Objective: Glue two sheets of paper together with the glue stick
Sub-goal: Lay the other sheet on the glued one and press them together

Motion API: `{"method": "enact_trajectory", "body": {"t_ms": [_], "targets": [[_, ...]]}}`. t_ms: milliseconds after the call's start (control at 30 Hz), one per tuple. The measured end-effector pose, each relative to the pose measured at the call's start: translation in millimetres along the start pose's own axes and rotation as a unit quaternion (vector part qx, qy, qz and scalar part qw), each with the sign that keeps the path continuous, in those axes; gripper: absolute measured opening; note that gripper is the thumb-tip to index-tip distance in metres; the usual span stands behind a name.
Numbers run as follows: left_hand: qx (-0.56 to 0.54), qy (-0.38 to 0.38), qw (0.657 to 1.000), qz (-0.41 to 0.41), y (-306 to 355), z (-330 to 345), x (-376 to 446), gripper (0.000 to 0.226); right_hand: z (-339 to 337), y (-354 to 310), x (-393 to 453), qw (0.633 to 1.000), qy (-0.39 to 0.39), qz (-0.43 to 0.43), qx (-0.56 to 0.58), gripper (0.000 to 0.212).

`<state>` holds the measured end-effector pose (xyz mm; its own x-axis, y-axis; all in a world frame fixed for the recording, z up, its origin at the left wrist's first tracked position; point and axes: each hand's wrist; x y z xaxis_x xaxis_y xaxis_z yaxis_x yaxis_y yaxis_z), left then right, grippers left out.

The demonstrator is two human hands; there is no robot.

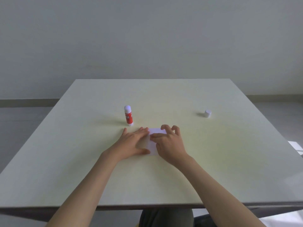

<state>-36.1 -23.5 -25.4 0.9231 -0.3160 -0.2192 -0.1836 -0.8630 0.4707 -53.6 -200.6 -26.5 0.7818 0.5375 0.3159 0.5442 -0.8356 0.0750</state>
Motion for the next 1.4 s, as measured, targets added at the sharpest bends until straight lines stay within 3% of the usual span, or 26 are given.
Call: {"method": "enact_trajectory", "body": {"t_ms": [267, 500, 733, 1067, 1233, 1400], "targets": [[0.039, -0.002, 0.999, 0.002, -2, 0, 3, 0.082, 8, 13, 24, 0.997, -0.082, 0.011, -0.003, 0.045], [0.039, -0.009, 0.999, -0.009, -1, -1, 5, 0.081, -5, -6, -19, 0.999, -0.033, -0.011, -0.036, 0.026], [0.044, -0.017, 0.999, -0.005, -2, -1, 4, 0.08, -8, 4, -35, 1.0, 0.008, 0.004, -0.026, 0.026], [0.041, -0.009, 0.999, 0.0, -6, 2, 6, 0.081, 3, 35, -3, 0.997, -0.042, 0.061, -0.008, 0.036], [0.037, -0.007, 0.999, 0.001, -7, 3, 5, 0.081, -8, 17, -33, 0.999, 0.011, 0.034, -0.021, 0.024], [0.044, -0.01, 0.999, 0.001, -6, 2, 3, 0.078, -11, 4, -58, 0.998, 0.057, 0.018, -0.027, 0.031]]}}
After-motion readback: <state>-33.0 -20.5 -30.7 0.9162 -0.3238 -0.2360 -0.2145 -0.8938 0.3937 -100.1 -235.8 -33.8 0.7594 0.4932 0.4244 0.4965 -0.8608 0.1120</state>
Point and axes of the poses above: each hand's wrist, its own x-axis towards the middle knuckle, its own z-axis out of the palm, y = z × x, and after that the axes turned 8 degrees about -z, right-handed
